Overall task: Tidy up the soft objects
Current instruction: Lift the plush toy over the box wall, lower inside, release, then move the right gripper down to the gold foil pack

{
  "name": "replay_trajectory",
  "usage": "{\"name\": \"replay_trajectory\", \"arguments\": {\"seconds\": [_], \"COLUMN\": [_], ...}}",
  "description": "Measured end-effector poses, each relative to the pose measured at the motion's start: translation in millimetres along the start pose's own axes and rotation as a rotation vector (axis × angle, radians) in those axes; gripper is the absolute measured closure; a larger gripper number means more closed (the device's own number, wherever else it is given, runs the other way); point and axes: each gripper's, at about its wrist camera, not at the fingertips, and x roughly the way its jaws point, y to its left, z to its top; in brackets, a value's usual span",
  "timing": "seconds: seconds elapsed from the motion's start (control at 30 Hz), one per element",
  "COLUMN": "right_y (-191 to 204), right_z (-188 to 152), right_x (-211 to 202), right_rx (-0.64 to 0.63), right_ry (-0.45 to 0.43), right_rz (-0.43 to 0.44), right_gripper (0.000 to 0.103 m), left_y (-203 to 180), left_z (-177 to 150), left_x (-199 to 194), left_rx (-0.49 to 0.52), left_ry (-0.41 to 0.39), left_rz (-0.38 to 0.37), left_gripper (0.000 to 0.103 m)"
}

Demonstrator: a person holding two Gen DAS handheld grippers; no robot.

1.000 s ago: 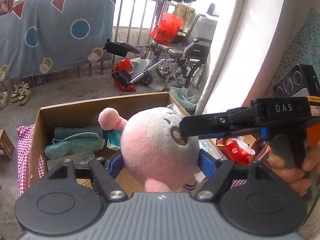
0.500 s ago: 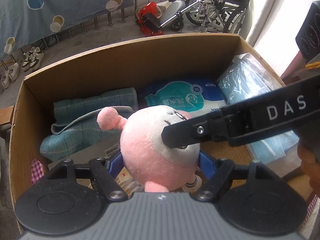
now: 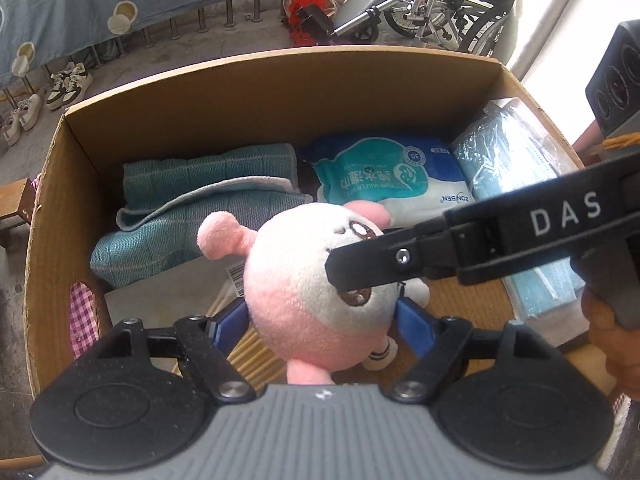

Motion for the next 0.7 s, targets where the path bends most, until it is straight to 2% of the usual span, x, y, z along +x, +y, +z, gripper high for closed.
{"name": "replay_trajectory", "arguments": {"seconds": [0.1,0.2,0.37,0.57,0.7], "right_y": [0.3,2.2,1.6,2.0,-4.8], "right_z": [-1.6,-6.2,-26.0,-79.6,-133.0], "right_x": [-16.2,-34.4,-83.3,-166.0,-216.1], "right_rx": [0.012,0.015,0.018,-0.019,-0.024], "right_ry": [-0.027,-0.060,-0.137,-0.272,-0.354], "right_rz": [0.021,0.040,0.084,0.164,0.204], "right_gripper": [0.030,0.024,0.023,0.022,0.022], "left_y": [1.9,0.9,0.8,-2.5,-3.1], "left_z": [-4.0,-10.8,-27.0,-64.8,-107.4], "left_x": [-15.2,-32.7,-68.0,-128.8,-172.9], "left_rx": [-0.020,-0.033,-0.073,-0.102,-0.127], "left_ry": [-0.033,-0.071,-0.130,-0.242,-0.331], "left_rz": [-0.020,-0.018,-0.041,-0.073,-0.113], "left_gripper": [0.016,0.015,0.015,0.014,0.009]}}
